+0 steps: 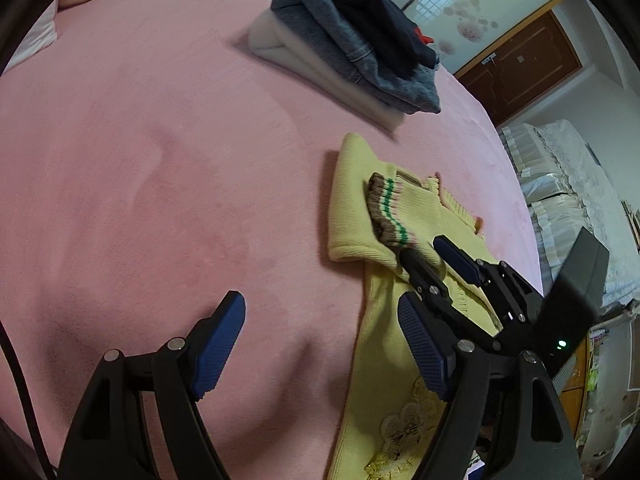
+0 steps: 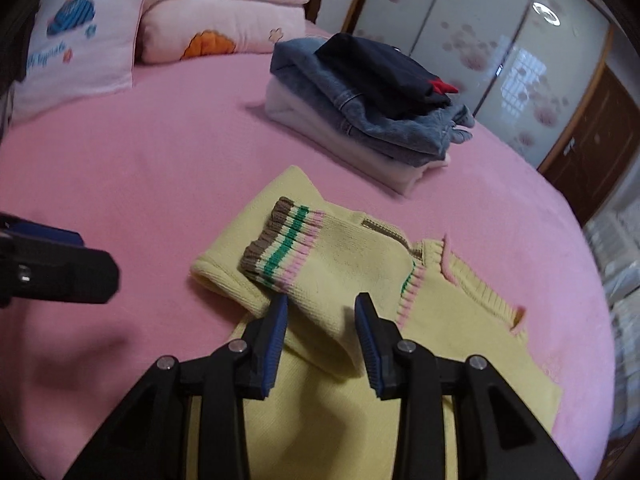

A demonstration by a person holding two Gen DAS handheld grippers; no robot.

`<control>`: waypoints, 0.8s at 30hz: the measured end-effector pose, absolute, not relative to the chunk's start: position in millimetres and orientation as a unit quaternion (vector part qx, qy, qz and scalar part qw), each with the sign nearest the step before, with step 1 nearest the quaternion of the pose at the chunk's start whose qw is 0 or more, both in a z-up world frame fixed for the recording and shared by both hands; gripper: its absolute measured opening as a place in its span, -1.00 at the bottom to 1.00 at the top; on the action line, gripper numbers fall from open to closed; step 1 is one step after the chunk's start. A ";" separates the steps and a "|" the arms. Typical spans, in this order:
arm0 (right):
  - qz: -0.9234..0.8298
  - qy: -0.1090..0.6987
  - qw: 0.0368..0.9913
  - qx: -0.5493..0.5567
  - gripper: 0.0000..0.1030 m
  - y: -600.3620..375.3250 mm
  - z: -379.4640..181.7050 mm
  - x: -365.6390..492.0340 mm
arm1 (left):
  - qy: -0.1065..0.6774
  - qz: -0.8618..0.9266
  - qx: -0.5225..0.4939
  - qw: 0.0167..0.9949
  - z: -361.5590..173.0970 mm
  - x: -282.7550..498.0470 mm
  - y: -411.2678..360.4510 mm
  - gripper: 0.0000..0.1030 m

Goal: Fold large clothes

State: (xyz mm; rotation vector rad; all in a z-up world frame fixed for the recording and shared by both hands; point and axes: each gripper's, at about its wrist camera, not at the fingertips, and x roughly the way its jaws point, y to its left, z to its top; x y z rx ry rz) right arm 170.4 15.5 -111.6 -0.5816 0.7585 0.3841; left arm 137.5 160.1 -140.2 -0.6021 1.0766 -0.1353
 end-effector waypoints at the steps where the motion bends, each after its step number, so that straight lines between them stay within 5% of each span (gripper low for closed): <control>1: 0.182 0.360 0.868 -0.289 -0.33 19.0 -113.9 171.3 | 0.506 -0.063 -0.284 0.812 -142.1 137.0 160.7 0.50; 5: 0.173 0.350 0.858 -0.333 -0.36 35.0 -121.0 175.4 | 0.510 -0.062 -0.291 0.807 -145.4 134.7 163.5 0.50; 7: 0.175 0.359 0.859 -0.319 -0.82 33.9 -116.5 181.3 | 0.510 -0.063 -0.291 0.807 -145.2 134.1 163.7 0.50; 8: 0.175 0.366 0.863 -0.301 -0.88 29.8 -111.5 185.5 | 0.510 -0.065 -0.290 0.807 -144.6 134.0 163.2 0.50; 14: 0.114 0.375 0.917 -0.074 -0.88 -69.4 -55.2 200.6 | 0.508 -0.075 -0.285 0.809 -141.3 133.2 155.2 0.50; 17: 0.082 0.404 0.911 0.035 -0.83 -140.2 -58.1 197.6 | 0.513 -0.082 -0.282 0.807 -143.5 136.5 147.2 0.50; 21: 0.033 0.461 0.885 0.061 -0.30 -197.4 -88.9 190.6 | 0.523 -0.094 -0.272 0.802 -147.9 140.4 132.5 0.50; 24: 0.044 0.477 0.871 0.112 -0.26 -229.5 -101.8 181.9 | 0.528 -0.099 -0.262 0.802 -149.4 142.4 123.5 0.50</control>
